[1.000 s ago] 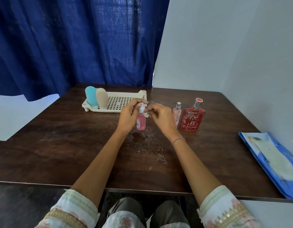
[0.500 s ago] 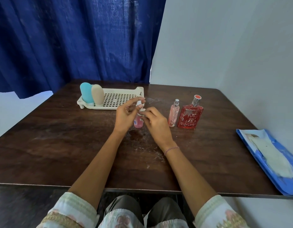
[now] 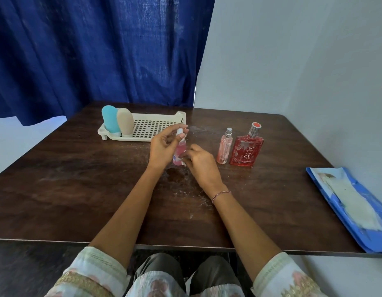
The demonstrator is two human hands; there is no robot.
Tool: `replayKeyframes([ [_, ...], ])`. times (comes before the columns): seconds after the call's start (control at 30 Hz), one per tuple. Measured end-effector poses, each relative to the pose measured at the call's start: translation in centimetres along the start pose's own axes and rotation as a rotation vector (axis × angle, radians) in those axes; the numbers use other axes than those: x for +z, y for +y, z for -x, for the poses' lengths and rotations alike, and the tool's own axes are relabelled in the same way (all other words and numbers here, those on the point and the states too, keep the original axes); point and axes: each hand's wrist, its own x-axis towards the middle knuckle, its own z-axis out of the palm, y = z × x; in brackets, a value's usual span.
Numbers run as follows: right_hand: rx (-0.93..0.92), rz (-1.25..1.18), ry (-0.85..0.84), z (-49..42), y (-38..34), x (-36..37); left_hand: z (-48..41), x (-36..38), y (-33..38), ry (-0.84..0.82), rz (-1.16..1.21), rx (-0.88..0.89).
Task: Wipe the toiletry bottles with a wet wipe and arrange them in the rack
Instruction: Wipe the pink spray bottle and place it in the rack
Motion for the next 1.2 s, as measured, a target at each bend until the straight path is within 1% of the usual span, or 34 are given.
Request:
replayKeyframes([
  [0.13, 0.018, 0.080, 0.139, -0.3, -0.5, -0.5, 0.0, 0.3, 0.3, -0.017, -0.018, 0.023],
  [0.17, 0.023, 0.078, 0.121, -0.3, -0.6, -0.5, 0.0, 0.3, 0.4, -0.019, -0.013, 0.025],
  [0.27, 0.039, 0.106, -0.062, -0.4, -0.5, 0.1, -0.2, 0.0, 0.4, -0.008, 0.020, 0.021],
  [0.3, 0.034, 0.101, -0.084, -0.4, -0.5, 0.1, -0.2, 0.0, 0.5, 0.000, 0.019, 0.020],
  [0.33, 0.029, 0.083, -0.074, -0.3, -0.4, 0.1, -0.1, 0.1, 0.5, 0.005, 0.019, 0.021],
  [0.43, 0.030, 0.032, 0.051, -0.1, -0.4, 0.1, 0.0, 0.4, 0.3, -0.001, 0.025, 0.026],
  [0.47, 0.035, 0.023, 0.055, -0.1, -0.4, 0.2, -0.1, 0.3, 0.2, -0.003, 0.026, 0.027],
  [0.5, 0.037, 0.018, 0.037, -0.1, -0.4, 0.3, -0.1, 0.3, 0.2, -0.003, 0.030, 0.027],
  [0.6, 0.041, 0.015, -0.101, -0.1, -0.4, 0.7, -0.2, 0.3, 0.0, 0.000, 0.022, 0.025],
  [0.63, 0.036, 0.016, -0.123, -0.1, -0.3, 0.7, -0.2, 0.3, 0.0, -0.002, 0.030, 0.021],
  [0.77, -0.011, -0.003, -0.043, 0.1, -0.2, 0.0, 0.0, 0.0, -0.5, 0.013, 0.116, 0.001],
  [0.9, -0.002, 0.045, -0.152, 0.1, -0.1, 0.2, 0.1, -1.5, -1.4, 0.075, 0.240, -0.037],
  [0.97, -0.017, 0.030, -0.102, 0.0, 0.2, 0.1, 0.1, -1.8, -1.5, 0.063, 0.299, -0.053],
  [1.07, -0.050, -0.054, 0.107, -0.3, -0.3, -0.2, 0.0, -1.9, -1.1, -0.025, 0.339, -0.045],
  [1.1, -0.058, -0.065, 0.152, -0.3, -0.6, -0.2, 0.0, -1.8, -1.0, -0.055, 0.345, -0.044],
  [1.2, -0.123, -0.042, 0.177, -0.4, -0.9, -0.4, 0.0, -1.7, -0.8, -0.106, 0.341, -0.038],
])
